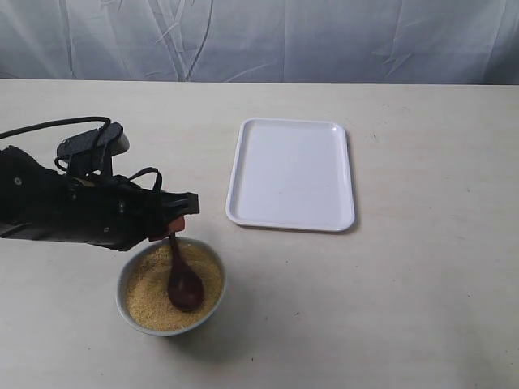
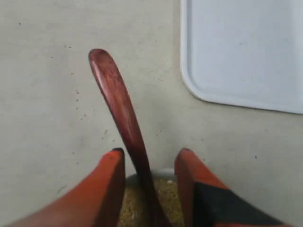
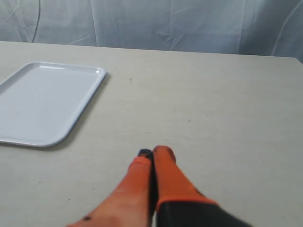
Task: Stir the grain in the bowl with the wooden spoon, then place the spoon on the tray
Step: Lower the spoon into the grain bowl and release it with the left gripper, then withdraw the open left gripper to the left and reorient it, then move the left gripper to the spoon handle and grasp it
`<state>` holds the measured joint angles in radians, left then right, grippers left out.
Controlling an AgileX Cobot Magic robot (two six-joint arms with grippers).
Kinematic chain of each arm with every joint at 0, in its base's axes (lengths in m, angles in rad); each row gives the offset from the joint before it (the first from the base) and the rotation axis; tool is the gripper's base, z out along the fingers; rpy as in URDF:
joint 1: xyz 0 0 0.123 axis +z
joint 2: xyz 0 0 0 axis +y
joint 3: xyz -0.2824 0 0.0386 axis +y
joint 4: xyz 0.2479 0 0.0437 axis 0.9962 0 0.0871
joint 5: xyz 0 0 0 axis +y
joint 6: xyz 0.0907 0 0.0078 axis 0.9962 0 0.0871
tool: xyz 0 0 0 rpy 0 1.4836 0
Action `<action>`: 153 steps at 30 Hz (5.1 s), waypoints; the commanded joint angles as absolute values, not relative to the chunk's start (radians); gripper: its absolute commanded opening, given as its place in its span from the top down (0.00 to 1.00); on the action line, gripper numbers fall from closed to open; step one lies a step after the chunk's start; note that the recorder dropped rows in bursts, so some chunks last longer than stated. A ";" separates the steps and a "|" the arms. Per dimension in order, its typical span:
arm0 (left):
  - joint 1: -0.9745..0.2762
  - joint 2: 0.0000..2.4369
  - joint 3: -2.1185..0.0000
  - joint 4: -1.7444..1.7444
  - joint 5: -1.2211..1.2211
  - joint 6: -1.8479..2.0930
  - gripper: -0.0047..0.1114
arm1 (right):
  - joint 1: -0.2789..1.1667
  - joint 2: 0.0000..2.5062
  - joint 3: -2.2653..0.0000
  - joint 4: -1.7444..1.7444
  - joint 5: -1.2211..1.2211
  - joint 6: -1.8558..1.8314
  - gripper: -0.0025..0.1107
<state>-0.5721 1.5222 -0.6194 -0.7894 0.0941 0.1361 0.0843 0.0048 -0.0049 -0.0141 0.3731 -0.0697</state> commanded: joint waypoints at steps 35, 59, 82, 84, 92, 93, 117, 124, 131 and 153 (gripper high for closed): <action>-0.579 0.943 -0.061 -0.417 -0.656 -0.166 0.75 | 0.078 0.000 0.000 -0.014 0.360 -0.072 0.97; -0.579 0.957 -0.236 -0.599 -0.416 -0.111 0.75 | 0.078 0.000 0.000 -0.014 0.360 -0.072 0.97; -0.378 1.327 -0.511 -0.704 -0.007 0.000 0.75 | 0.078 0.000 0.000 -0.014 0.360 -0.072 0.97; -0.339 1.329 -0.520 -0.696 0.030 0.035 0.75 | 0.078 0.000 0.000 -0.014 0.360 -0.072 0.97; -0.300 1.305 -0.518 -0.787 -0.023 0.273 0.75 | 0.078 0.000 0.000 -0.014 0.360 -0.072 0.97; -0.300 1.303 -0.513 -0.773 -0.062 0.273 0.75 | 0.078 0.000 0.000 -0.014 0.360 -0.072 0.97; -0.300 1.229 -0.200 0.113 -0.607 -0.941 0.89 | 0.078 0.000 0.000 -0.014 0.360 -0.072 0.97; -0.279 1.306 -0.200 0.019 -0.601 -0.983 0.89 | 0.078 0.000 0.000 -0.014 0.360 -0.072 0.97; -0.210 1.429 -0.250 0.350 -0.675 -1.128 0.89 | 0.078 0.000 0.000 -0.014 0.360 -0.072 0.97; 0.097 1.739 -0.446 1.124 -0.962 -1.435 0.59 | 0.078 0.000 0.000 -0.014 0.360 -0.072 0.97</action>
<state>0.0907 1.6920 -0.4218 1.1029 -0.9245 -1.4283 0.0843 0.0048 -0.0049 -0.0141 0.3731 -0.0697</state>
